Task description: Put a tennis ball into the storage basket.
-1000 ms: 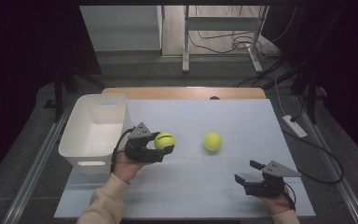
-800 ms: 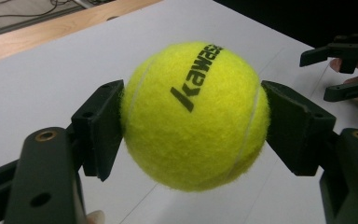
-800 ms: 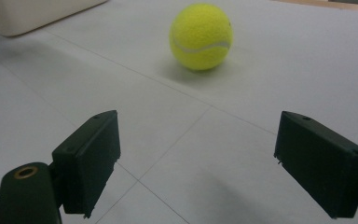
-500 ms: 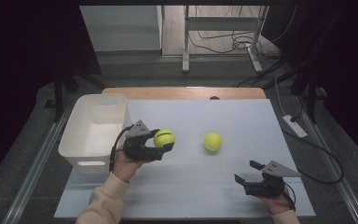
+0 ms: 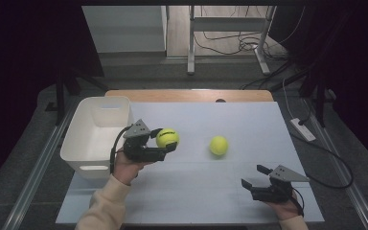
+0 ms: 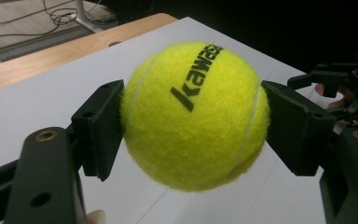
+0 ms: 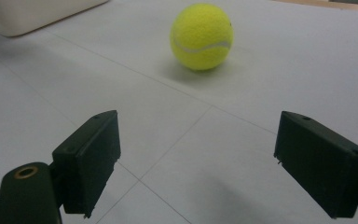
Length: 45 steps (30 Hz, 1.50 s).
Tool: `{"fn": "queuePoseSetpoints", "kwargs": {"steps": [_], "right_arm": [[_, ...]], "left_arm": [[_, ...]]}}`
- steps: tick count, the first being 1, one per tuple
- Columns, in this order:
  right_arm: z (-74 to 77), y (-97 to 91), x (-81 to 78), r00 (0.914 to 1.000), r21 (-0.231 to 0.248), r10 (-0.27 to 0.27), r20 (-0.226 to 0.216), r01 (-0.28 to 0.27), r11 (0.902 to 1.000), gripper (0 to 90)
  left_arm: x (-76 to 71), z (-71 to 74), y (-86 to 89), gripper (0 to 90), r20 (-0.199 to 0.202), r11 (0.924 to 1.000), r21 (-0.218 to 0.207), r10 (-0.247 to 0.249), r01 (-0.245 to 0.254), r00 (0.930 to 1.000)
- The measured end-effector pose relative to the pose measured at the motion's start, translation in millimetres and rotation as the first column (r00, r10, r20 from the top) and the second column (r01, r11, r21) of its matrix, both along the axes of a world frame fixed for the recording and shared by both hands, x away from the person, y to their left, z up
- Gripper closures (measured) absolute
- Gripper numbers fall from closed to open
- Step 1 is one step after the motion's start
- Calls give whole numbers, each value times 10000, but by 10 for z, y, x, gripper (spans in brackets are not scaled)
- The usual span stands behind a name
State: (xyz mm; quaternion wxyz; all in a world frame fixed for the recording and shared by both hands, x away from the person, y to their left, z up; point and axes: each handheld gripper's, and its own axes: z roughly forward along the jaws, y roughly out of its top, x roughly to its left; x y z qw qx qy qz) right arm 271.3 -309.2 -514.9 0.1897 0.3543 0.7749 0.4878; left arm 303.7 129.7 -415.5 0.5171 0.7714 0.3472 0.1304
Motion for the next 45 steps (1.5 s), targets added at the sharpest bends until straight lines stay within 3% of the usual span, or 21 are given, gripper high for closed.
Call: {"fn": "queuePoseSetpoints", "kwargs": {"steps": [19, 45], "right_arm": [[-2, 3, 2, 10000, -13, -33, 12, 33, 10000, 147], [15, 0, -3, 9999, 30, -85, 83, 85, 10000, 147]], "left_arm": [[-21, 152, 97, 267, 475, 9993, -225, 315, -305, 9984], [38, 326, 226, 267, 779, 9962, -479, 763, -727, 9940]]}}
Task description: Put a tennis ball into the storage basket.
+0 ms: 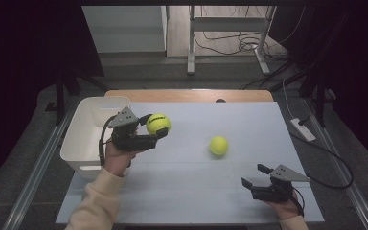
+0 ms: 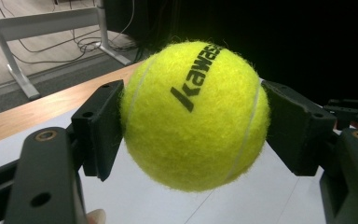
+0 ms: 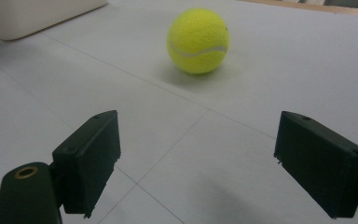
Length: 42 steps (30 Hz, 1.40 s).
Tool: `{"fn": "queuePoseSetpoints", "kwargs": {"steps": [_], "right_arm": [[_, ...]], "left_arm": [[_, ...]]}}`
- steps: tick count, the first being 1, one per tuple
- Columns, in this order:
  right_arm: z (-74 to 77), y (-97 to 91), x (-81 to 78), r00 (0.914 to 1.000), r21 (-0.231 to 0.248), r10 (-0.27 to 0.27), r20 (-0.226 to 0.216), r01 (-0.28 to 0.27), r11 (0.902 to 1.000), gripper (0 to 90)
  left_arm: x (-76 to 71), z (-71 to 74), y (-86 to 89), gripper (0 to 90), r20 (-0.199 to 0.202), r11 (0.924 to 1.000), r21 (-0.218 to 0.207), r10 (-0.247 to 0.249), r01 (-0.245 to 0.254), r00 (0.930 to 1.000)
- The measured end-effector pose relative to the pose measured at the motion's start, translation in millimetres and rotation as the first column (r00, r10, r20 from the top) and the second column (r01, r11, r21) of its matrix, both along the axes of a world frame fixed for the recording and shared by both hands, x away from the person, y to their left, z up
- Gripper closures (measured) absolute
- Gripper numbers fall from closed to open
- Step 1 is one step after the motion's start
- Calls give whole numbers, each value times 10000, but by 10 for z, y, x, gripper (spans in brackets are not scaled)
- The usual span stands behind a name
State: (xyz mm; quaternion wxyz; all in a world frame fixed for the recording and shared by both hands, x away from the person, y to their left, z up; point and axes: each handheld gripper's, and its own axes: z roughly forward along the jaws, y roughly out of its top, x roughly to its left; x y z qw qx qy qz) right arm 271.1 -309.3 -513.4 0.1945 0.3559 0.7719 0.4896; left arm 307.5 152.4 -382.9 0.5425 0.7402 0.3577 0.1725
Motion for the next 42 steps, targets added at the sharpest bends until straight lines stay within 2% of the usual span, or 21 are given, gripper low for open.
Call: {"fn": "queuePoseSetpoints", "kwargs": {"steps": [16, 25, 42], "right_arm": [[-1, -9, 3, 10000, 1, -38, -24, 38, 10000, 147], [1, -15, 5, 10000, 32, -99, 0, 99, 9999, 147], [-2, -16, 6, 10000, 34, -77, 3, 77, 10000, 148]], "left_arm": [[51, 60, 39, 267, 114, 9996, 60, 259, -259, 9996], [69, 98, 129, 267, 223, 9986, -142, 505, -502, 9985], [124, 153, 341, 268, 259, 9925, -186, 1211, -1207, 9923]]}}
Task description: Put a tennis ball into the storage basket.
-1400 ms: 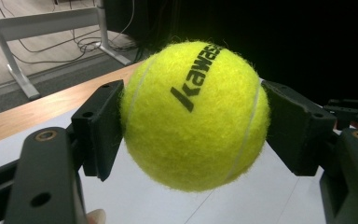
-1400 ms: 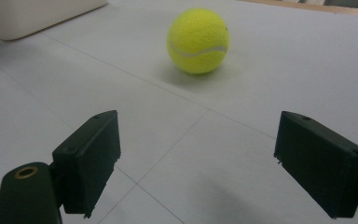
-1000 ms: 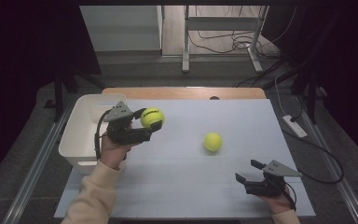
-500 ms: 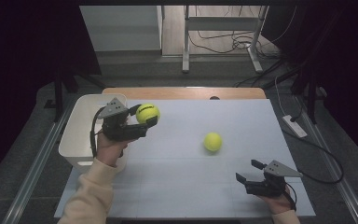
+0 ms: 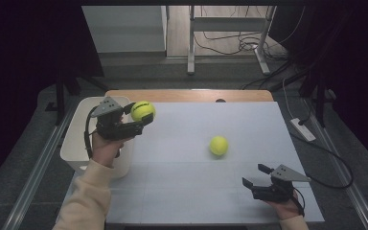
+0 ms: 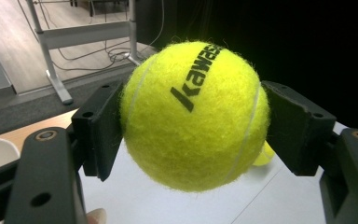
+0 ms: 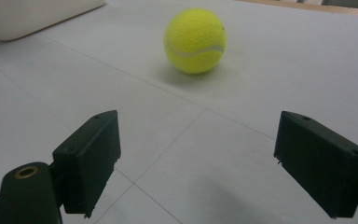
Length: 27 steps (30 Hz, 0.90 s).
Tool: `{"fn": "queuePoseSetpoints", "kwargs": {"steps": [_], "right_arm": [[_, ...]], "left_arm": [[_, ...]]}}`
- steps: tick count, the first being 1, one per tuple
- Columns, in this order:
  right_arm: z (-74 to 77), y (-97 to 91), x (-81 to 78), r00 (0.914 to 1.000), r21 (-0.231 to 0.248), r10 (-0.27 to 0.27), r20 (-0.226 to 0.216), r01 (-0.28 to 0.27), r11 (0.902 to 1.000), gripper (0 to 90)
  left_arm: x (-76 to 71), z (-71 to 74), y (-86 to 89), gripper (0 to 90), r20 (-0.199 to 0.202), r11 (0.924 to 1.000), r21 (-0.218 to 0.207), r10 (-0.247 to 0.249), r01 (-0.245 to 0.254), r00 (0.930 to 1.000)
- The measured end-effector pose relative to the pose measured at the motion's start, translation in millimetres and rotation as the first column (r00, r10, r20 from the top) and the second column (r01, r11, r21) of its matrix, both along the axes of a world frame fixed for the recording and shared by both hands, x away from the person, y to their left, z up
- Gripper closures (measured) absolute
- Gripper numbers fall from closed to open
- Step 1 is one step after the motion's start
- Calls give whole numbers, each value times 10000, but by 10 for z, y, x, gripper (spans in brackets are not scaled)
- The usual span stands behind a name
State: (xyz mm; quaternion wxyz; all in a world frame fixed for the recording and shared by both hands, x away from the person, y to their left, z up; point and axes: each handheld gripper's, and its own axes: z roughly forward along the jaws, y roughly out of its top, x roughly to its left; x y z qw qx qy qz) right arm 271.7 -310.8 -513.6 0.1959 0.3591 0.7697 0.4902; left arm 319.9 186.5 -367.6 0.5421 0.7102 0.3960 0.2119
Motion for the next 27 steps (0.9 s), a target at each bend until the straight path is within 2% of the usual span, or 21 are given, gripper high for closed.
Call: {"fn": "queuePoseSetpoints", "kwargs": {"steps": [19, 27], "right_arm": [[1, 0, -2, 10000, -9, -14, 35, 14, 10000, 148], [1, 4, -1, 10000, -40, 1, 26, -1, 10000, 148]], "left_arm": [[84, 2, 256, 267, -159, 9967, -369, 715, -721, 9973], [117, 4, 349, 267, -172, 9942, -187, 1059, -1063, 9942]]}}
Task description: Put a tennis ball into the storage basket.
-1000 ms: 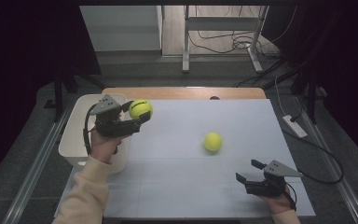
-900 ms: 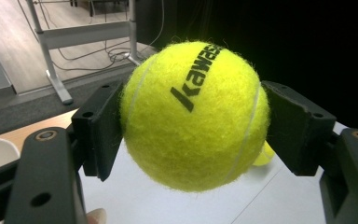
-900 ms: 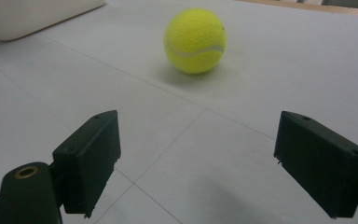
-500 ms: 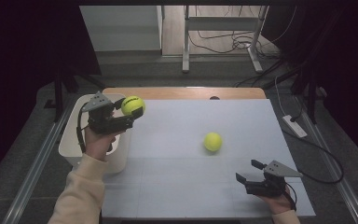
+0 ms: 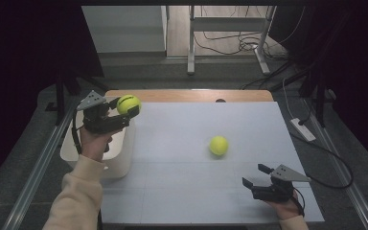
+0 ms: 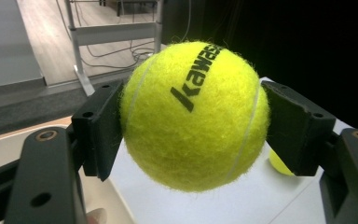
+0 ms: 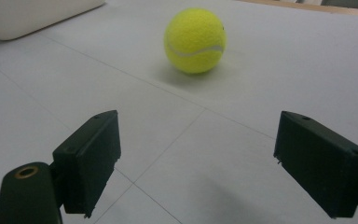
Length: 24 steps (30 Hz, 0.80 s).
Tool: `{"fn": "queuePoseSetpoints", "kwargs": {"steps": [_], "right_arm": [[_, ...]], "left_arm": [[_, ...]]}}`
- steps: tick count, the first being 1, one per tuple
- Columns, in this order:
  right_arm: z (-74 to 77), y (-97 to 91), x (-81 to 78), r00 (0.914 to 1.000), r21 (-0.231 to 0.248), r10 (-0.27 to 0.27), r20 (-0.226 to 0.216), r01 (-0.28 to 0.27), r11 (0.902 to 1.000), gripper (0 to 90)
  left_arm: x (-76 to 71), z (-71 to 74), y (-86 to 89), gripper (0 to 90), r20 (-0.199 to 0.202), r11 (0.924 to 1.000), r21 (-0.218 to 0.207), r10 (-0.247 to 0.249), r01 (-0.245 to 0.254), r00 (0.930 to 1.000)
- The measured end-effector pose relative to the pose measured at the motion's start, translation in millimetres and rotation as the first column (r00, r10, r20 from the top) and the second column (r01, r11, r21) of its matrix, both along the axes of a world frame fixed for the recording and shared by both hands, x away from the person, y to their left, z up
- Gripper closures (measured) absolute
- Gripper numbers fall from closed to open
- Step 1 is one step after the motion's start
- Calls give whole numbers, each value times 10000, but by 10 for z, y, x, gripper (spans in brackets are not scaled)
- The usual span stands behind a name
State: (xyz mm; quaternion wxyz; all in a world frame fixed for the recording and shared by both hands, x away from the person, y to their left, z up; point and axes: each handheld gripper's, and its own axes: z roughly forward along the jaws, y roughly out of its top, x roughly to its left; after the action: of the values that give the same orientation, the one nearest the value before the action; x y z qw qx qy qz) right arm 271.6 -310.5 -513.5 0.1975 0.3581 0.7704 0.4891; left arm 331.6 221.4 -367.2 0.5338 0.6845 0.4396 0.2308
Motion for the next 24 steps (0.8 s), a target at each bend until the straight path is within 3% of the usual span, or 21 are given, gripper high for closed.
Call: {"fn": "queuePoseSetpoints", "kwargs": {"steps": [24], "right_arm": [[4, -14, -5, 10000, -12, -100, 8, 100, 9999, 149]], "left_arm": [[208, -62, 236, 267, -447, 9951, 345, 939, -924, 9946]]}}
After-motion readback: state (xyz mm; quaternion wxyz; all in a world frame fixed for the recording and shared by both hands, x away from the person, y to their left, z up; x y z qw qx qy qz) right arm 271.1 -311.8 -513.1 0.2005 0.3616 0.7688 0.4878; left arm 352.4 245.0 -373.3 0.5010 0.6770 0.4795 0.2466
